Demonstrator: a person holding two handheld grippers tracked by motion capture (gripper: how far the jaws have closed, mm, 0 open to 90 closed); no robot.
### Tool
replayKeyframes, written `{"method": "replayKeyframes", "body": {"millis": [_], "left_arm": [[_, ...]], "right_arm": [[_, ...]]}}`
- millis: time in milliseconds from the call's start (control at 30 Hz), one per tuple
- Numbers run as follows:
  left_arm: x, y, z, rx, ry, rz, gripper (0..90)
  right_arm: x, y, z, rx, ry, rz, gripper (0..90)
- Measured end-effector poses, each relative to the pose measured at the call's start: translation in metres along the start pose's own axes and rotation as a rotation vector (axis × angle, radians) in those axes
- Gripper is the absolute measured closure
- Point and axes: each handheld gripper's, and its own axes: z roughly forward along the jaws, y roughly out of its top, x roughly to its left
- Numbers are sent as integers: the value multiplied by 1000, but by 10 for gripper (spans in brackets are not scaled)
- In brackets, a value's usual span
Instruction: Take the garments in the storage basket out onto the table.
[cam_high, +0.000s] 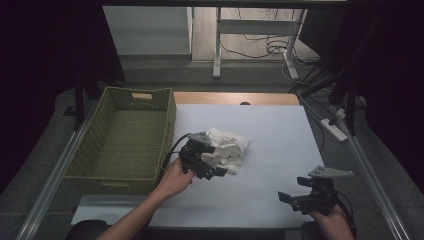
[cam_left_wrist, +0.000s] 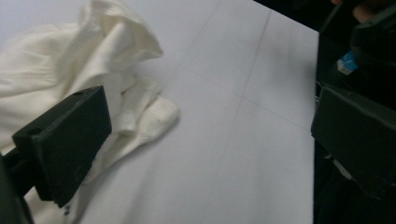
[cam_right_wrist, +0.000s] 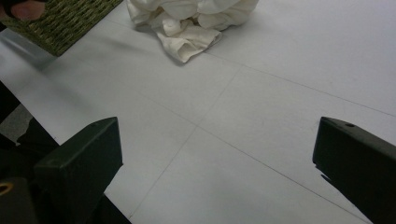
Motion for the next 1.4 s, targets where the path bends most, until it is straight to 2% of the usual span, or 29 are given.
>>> {"method": "replayKeyframes", "body": {"millis": [267,500,667,833,1067,1233,1400], "left_arm": [[-11,-13,-4,-12,-38,-14,0],[-24,-23,-10,-8,-67,1,0],[-33,-32,-16,-6,-66,6,0],[-40,-41,-23,20,-51,14,0],[-49,-60,-35,21,-63,-20,0],[-56,-74,-48,42,-53,-10,0],[-61,-86,-63,34,-39,-13,0]], "right_arm": [[0,0,0,1,1,-2,18],[0,0,0,1,2,-2,18],[0,0,0,1,2,-3,18],[0,0,0,0,4,-1,18],[0,0,0,1,4,0,18],[0,0,0,4,5,-1,18],[0,0,0,5,4,1,18]]}}
